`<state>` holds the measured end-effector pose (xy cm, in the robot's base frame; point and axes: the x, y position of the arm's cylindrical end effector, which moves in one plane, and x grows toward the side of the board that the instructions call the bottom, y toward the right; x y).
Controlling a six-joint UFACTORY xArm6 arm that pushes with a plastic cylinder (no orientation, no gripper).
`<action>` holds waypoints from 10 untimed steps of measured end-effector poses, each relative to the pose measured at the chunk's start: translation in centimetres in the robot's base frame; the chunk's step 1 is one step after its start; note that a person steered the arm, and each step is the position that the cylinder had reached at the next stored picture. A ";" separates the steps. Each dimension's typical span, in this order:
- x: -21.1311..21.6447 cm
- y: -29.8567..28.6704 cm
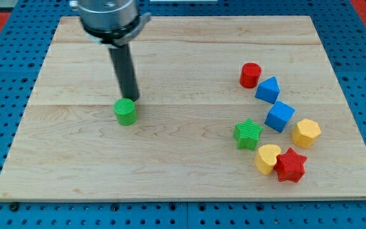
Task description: Move the green circle towards the bottom left of the board
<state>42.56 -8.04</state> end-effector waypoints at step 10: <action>6.1 -6.3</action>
<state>48.68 -14.37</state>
